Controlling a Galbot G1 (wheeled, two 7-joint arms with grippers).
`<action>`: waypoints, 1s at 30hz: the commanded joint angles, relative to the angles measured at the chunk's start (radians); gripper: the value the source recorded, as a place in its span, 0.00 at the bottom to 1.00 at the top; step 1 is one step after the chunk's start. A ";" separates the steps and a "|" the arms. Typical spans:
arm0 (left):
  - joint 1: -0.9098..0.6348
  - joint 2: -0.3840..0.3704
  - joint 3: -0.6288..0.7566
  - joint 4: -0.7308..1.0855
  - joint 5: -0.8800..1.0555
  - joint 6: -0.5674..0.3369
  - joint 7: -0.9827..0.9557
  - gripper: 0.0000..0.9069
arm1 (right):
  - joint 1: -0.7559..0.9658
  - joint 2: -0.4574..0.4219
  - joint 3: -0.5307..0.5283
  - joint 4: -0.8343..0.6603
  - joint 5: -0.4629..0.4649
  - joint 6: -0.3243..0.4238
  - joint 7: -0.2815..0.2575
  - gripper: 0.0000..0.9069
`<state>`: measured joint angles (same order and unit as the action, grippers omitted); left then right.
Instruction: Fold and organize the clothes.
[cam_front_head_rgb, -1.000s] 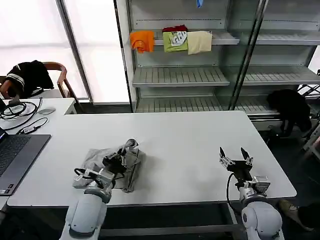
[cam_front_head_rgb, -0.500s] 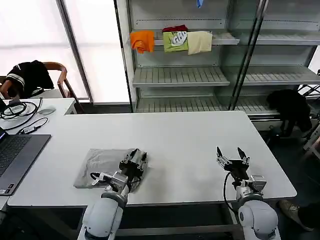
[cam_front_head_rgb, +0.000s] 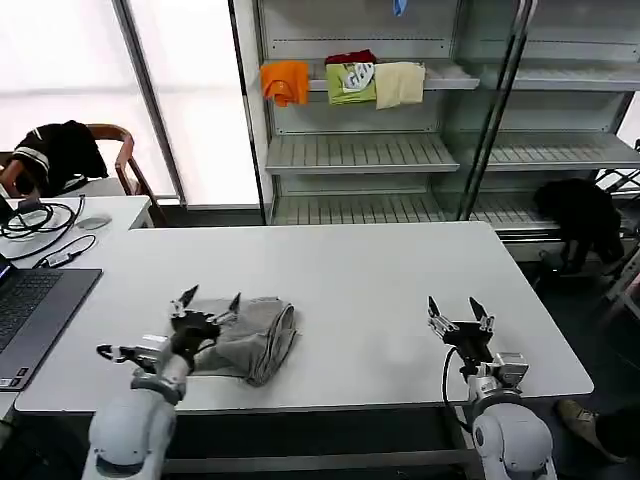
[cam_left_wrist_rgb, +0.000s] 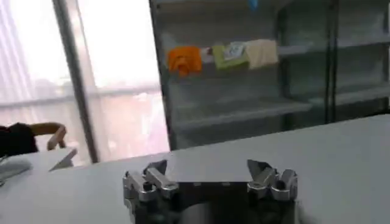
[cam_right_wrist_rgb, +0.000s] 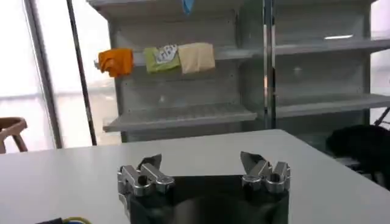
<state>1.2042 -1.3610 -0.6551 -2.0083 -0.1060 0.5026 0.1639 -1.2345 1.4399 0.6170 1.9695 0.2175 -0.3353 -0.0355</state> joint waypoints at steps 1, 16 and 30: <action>0.032 0.079 -0.201 0.216 -0.168 -0.071 0.013 1.00 | -0.001 0.006 -0.004 0.005 -0.009 -0.002 0.001 1.00; 0.016 0.057 -0.172 0.263 -0.240 -0.037 0.020 1.00 | -0.027 0.004 -0.006 0.027 -0.021 0.000 -0.008 1.00; 0.012 0.037 -0.158 0.234 -0.297 0.058 0.063 0.02 | -0.029 0.001 -0.007 0.038 -0.019 -0.001 -0.004 1.00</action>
<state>1.2158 -1.3251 -0.8013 -1.7845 -0.3506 0.5126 0.2140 -1.2614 1.4406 0.6095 2.0057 0.1983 -0.3363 -0.0405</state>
